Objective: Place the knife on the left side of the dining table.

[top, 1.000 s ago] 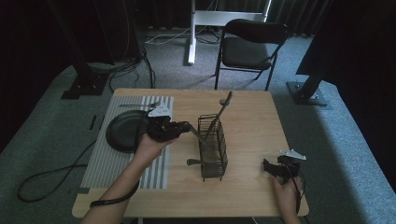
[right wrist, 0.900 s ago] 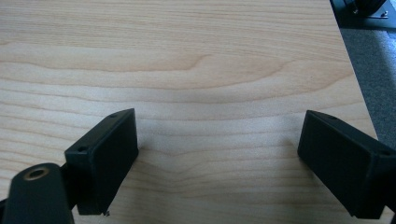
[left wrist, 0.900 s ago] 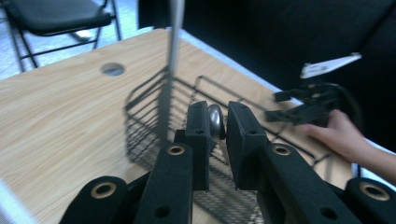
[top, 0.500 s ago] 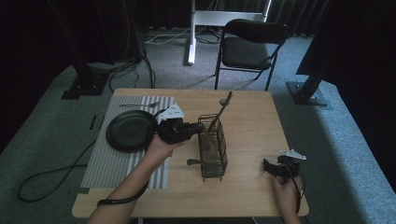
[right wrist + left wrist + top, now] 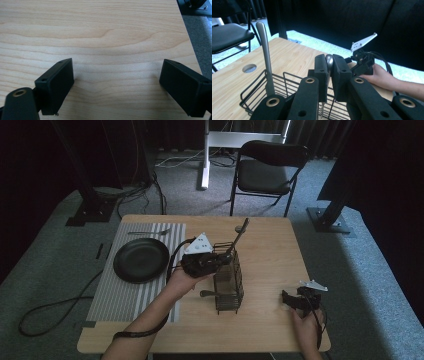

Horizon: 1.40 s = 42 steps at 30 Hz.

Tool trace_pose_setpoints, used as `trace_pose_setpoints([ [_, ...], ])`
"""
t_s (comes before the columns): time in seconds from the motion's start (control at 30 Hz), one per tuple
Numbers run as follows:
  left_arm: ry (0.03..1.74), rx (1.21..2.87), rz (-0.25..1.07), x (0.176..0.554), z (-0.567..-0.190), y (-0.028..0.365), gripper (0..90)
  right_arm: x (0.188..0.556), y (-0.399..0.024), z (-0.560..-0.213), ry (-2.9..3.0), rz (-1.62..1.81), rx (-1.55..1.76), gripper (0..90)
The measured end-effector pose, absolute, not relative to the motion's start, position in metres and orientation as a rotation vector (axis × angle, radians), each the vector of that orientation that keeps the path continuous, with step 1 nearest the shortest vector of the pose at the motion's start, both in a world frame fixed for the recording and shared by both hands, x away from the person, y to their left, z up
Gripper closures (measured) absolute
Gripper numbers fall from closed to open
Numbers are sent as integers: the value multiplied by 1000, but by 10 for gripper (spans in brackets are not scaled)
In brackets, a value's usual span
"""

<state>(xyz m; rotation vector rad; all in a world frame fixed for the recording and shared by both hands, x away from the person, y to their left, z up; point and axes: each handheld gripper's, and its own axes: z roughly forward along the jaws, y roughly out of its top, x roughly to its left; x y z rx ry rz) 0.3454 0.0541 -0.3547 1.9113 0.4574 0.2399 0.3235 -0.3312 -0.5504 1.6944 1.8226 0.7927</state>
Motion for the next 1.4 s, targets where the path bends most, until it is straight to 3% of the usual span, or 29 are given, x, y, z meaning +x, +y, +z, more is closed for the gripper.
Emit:
trace_pose_setpoints([
  [0.73, 521, 1865, 195, 355, -350, 56, 842, 324, -331, -550, 1823, 793, 1695, 113],
  [1.4, 484, 1781, 265, 339, -292, 73, 841, 324, -331, -550, 1822, 792, 1694, 113],
])
